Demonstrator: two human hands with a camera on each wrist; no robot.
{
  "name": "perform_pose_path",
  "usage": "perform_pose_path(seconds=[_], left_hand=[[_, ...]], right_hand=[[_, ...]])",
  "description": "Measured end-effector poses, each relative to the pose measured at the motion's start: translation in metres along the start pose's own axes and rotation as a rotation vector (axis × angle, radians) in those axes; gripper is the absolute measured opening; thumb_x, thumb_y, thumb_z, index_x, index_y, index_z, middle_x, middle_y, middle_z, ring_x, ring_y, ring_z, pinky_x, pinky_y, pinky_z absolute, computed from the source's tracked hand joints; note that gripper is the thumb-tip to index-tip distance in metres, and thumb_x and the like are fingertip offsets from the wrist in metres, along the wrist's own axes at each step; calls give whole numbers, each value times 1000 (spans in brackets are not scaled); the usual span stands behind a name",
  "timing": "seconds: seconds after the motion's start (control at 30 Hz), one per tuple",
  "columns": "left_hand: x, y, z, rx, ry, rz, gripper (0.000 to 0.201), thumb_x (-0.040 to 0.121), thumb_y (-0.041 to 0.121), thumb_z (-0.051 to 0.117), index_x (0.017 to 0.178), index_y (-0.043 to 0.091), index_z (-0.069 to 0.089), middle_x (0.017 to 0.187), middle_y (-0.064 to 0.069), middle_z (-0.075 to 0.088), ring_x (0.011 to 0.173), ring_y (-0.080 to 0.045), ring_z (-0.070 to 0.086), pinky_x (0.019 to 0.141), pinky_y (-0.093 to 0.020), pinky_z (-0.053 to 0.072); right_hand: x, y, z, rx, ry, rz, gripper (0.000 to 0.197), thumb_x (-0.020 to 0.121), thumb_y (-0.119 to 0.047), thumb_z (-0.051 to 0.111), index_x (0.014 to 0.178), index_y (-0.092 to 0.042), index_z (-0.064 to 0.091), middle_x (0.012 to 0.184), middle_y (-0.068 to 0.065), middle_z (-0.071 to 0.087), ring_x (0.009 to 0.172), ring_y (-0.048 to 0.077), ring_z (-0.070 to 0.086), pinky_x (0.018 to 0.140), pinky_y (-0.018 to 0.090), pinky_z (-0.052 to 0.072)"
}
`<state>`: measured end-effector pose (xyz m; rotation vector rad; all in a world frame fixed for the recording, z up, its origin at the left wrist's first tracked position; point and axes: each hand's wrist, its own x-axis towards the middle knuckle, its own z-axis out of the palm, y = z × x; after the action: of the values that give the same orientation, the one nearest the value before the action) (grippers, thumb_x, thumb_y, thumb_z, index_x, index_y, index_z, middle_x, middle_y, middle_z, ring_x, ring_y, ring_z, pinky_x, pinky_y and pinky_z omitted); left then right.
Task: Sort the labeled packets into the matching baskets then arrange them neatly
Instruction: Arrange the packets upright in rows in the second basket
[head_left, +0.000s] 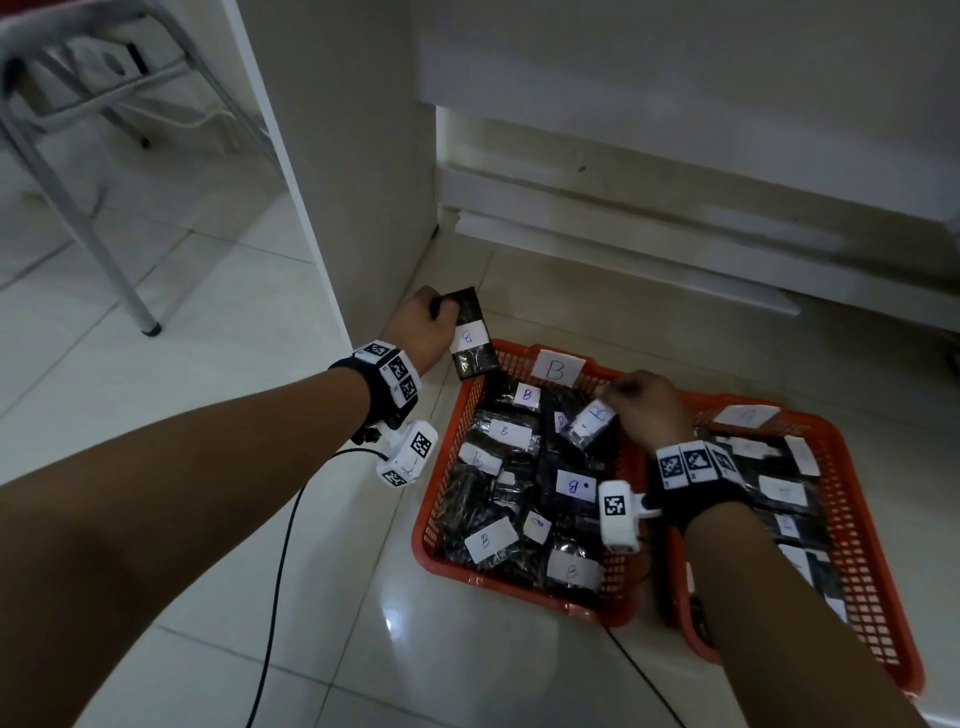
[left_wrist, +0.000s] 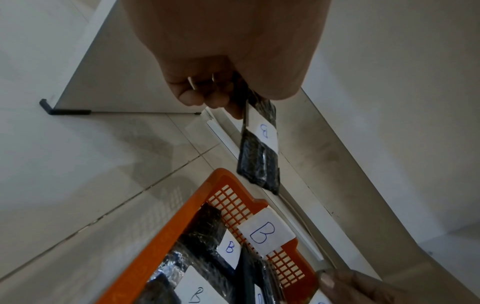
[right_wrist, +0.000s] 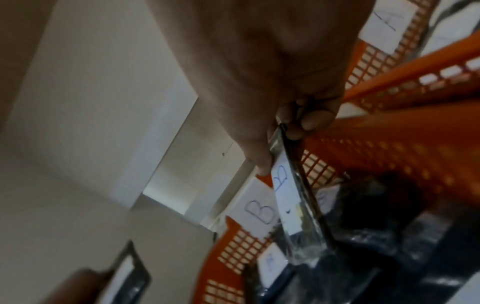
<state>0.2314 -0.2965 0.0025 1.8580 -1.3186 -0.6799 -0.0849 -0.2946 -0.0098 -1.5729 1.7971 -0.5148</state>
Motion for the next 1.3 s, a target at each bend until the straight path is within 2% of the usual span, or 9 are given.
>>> perform_pose_path(seconds=[0.13,0.23,0.33,0.47,0.6,0.77,0.97,1.13,1.3], left_hand=[[0,0,0,12,10,-5,24,103,32,47,101,11,59,80,1,61,72,-17,57,61,-29,41],[1,1,1,-2,14,-4,23,102,32,48,98,12,59,82,-2,62,78,-23,61,65,-31,44],[-1,4,3,-7,-13,-21,24,101,37,47,98,15,57,81,2,62,79,-22,63,71,-36,51],[-4,4,1,-25,-24,-15,26,97,40,46,98,17,58,85,-2,65,81,-24,65,76,-42,56],[-4,0,-5,-36,4,-28,22,102,31,48,101,12,59,89,-5,66,83,-25,63,75,-37,51],[-1,-8,-12,-31,30,-39,26,104,27,48,106,5,60,90,-9,65,80,-26,61,58,-26,39],[-2,-8,-7,-2,4,-37,26,102,31,47,108,10,61,93,-9,67,82,-27,63,67,-31,45],[-2,-7,0,0,6,-16,27,102,32,48,107,9,62,102,-10,66,86,-24,61,70,-30,43],[-3,-7,-3,-6,4,-12,22,103,30,48,102,11,59,95,-9,66,83,-24,60,65,-29,41]], right_hand=[[-9,3,5,-438,70,-91,33,97,-41,68,121,-18,66,115,8,67,89,24,65,72,34,52],[-29,-14,28,-575,153,-272,50,93,-49,67,136,-24,58,133,7,53,109,27,64,87,45,59],[-40,-35,63,-388,-209,-314,51,87,-59,74,126,-28,62,118,-5,64,105,15,65,90,39,58],[-46,-44,93,-402,-507,-312,30,85,-44,82,100,-25,64,86,-12,64,84,12,68,63,24,47],[-35,-38,94,-384,-533,-311,16,90,-35,77,99,-23,70,93,-6,70,85,12,67,71,30,49],[-18,-36,66,-305,-407,-300,26,102,-31,61,114,-15,77,108,4,75,93,17,68,85,34,54],[-19,-43,69,-337,-413,-310,17,104,-39,61,104,-22,63,90,-2,71,83,14,66,69,32,50],[-33,-49,86,-523,-545,-329,14,104,-31,54,104,-20,63,105,3,70,96,23,65,83,38,53],[-43,-50,95,-517,-520,-310,18,108,-23,47,108,-13,62,107,7,69,90,21,58,67,30,37]])
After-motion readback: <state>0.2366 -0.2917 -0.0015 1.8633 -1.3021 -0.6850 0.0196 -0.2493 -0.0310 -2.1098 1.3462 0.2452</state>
